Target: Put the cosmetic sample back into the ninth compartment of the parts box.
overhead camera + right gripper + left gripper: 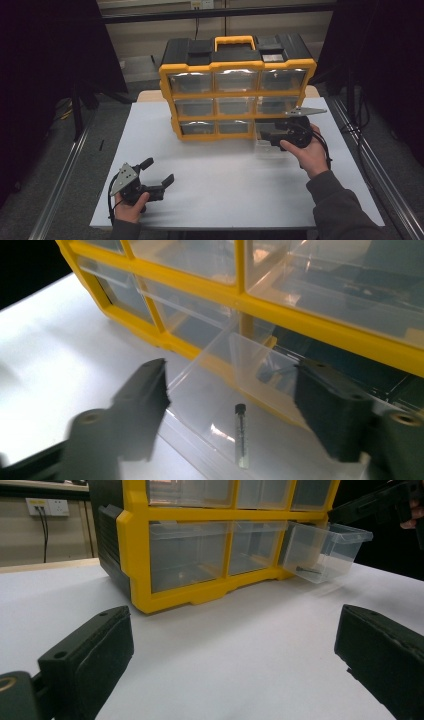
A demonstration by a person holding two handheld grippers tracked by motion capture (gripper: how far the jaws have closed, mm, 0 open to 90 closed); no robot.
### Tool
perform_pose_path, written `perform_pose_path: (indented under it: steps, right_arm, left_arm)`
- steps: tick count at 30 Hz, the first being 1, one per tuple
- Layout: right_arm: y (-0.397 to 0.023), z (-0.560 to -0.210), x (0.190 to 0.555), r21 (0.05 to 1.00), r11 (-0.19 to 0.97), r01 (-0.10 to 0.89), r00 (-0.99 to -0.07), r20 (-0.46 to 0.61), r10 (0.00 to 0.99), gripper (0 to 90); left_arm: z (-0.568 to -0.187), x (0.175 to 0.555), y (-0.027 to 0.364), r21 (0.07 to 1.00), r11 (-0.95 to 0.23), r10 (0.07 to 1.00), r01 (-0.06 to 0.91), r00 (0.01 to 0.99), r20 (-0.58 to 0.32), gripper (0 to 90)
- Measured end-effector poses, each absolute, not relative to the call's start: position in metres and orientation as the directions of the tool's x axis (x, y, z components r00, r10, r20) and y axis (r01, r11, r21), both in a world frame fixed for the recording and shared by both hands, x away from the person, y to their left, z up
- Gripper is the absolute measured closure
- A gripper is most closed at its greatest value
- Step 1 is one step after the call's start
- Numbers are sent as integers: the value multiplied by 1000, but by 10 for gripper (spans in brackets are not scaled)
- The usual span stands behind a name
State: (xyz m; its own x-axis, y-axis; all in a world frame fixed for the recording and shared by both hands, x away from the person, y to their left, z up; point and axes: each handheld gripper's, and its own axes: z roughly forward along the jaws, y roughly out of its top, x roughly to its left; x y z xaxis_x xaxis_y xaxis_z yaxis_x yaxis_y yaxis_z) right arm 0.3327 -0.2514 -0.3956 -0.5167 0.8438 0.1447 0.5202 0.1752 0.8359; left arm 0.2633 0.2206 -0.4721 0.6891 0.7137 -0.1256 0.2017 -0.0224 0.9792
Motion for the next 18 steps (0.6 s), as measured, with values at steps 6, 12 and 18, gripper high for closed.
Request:
perform_pose_path:
  steps: [6,12,18]
  right_arm:
    - [-255,-391,322,859,151,489,-517,146,843,162]
    - [-262,-390,310,880,121,459,-509,149,848,112]
    - [-270,-393,300,895,107,433,-508,144,850,93]
  left_arm:
    - [-471,264,224,980,-54,704,193,703,-100,26]
    - [-471,263,223,980,-60,697,191,711,-96,26]
    - [-471,263,223,979,-66,698,191,710,-92,25]
